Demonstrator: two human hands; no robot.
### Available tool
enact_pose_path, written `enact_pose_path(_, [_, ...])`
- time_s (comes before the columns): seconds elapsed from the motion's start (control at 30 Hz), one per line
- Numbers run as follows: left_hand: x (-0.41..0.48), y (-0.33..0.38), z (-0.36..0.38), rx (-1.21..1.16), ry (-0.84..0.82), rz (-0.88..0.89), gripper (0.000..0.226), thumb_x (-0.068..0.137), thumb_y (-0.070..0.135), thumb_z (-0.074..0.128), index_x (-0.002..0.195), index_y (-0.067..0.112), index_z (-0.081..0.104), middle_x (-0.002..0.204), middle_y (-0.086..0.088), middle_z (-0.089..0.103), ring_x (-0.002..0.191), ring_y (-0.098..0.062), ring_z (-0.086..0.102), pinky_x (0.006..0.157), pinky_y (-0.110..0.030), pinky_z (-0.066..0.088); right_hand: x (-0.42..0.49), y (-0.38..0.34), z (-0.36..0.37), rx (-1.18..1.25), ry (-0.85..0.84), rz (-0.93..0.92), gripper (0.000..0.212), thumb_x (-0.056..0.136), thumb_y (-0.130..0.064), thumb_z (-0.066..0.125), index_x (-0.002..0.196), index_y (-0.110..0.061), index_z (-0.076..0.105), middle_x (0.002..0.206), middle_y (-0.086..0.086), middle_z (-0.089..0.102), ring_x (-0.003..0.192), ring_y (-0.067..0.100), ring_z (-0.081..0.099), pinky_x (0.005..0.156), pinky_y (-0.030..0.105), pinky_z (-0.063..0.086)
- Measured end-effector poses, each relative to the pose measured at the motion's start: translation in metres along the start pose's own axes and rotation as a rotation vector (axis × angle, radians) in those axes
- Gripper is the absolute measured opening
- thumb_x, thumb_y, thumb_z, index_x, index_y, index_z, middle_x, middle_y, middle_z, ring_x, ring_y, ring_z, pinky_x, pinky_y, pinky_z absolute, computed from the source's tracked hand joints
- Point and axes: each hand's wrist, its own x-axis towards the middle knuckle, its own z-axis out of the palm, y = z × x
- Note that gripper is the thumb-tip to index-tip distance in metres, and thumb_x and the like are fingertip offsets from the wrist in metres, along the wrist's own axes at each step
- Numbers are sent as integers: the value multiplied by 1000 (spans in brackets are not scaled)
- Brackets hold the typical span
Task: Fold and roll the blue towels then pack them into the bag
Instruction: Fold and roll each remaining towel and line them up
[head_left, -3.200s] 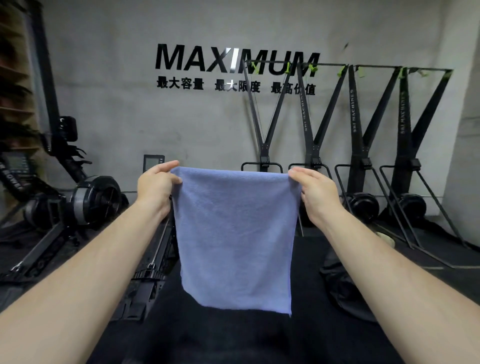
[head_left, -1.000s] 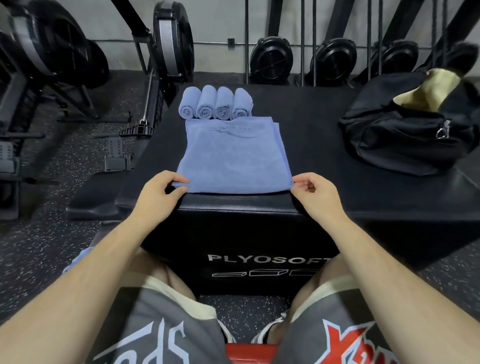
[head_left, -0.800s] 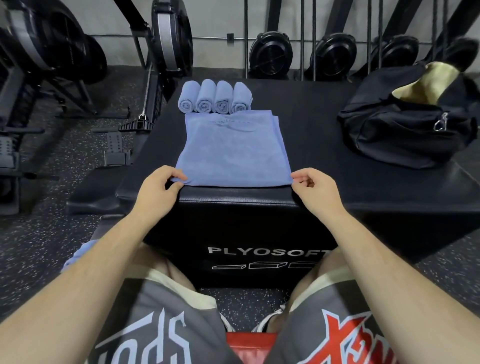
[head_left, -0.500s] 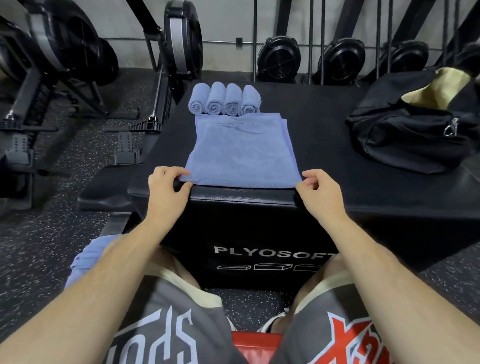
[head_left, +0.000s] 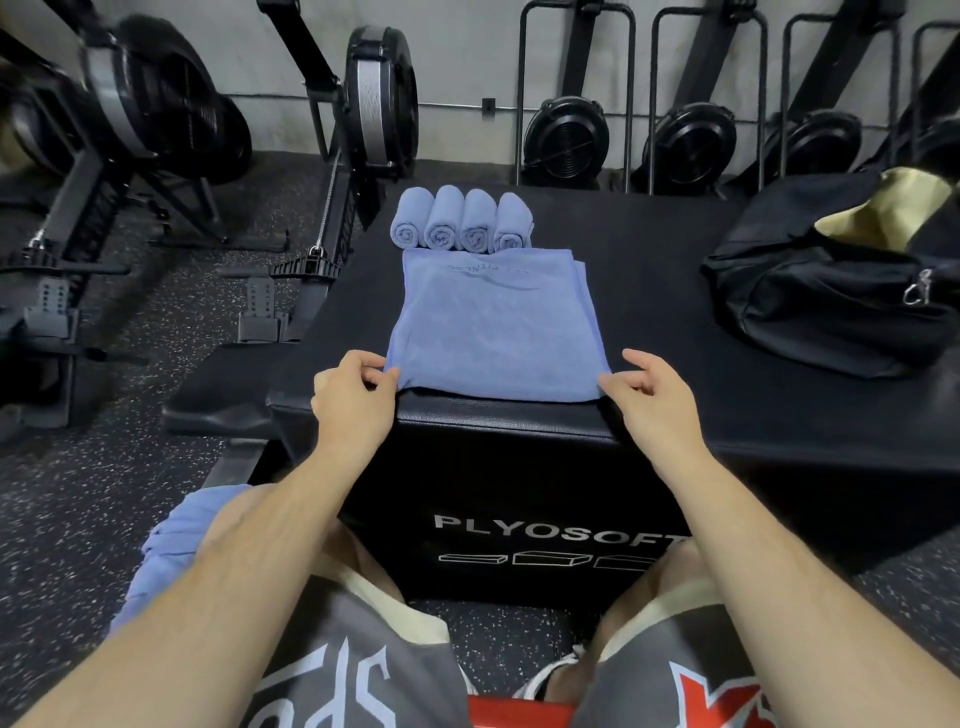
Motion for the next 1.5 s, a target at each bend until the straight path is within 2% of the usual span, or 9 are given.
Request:
enact_pose_path(0.13, [0,6,-1,39,11,-32,6,94,23,59,94,27,64,75,9,63,101,-21,56,103,-49,43,0,-4,6,-50,38,26,35,95,-25,67,129,-25,60,85,-11,68,85,3,63,84,25,44])
enact_pose_path(0.33, [-8,7,-13,93,-4,-10,14,82,14,48,79,22,60,68,2,59,85,-23,54,80,-31,36,-5,-5,2,-146,216,77,22,85,-19,61,107,-21,65,66,-7,55,66,13,56,65,29,44])
enact_pose_path(0.47, [10,12,-4,143,-60,131,12,85,18,54,79,25,63,86,9,61,88,-16,58,87,-39,44,8,-14,9,-511,167,23,25,83,-28,61,108,-26,64,100,-4,63,100,25,54,79,38,47])
enact_pose_path(0.6, [39,22,17,335,-283,333,35,93,34,52,123,27,68,143,5,55,135,-16,48,114,-37,34,28,-25,33,-734,-57,-215,41,93,-21,54,132,-23,63,144,0,53,132,29,46,106,43,37])
enact_pose_path(0.7, [46,37,38,524,-438,443,53,102,44,48,153,26,45,166,2,26,154,-20,20,124,-40,15,36,-36,65,-775,-293,-361,48,103,-28,44,151,-26,45,166,-2,28,153,20,23,121,38,20])
enact_pose_path(0.8, [49,35,54,677,-494,441,60,103,54,38,157,28,35,168,3,22,155,-22,18,124,-40,19,46,-39,90,-891,-390,-402,52,108,-41,34,157,-26,35,167,-1,24,154,21,20,122,37,18])
enact_pose_path(0.97, [72,29,62,667,-283,547,44,103,47,41,136,26,60,146,6,54,136,-21,46,103,-41,39,69,-45,116,-1015,-158,-428,39,106,-40,34,121,-16,61,128,5,58,121,29,49,98,41,37])
enact_pose_path(1.2, [126,29,84,647,-409,479,46,108,38,33,151,26,47,161,7,37,149,-16,29,114,-38,30,125,-64,176,-935,-440,-515,55,110,-37,22,162,-19,19,171,0,3,157,21,1,127,37,5])
enact_pose_path(1.5, [199,39,115,473,-284,191,52,102,36,49,151,18,42,151,-7,48,142,-30,37,110,-45,33,136,-48,184,-893,-459,-479,59,107,-47,20,163,-27,14,170,-10,4,157,13,-4,126,35,-5])
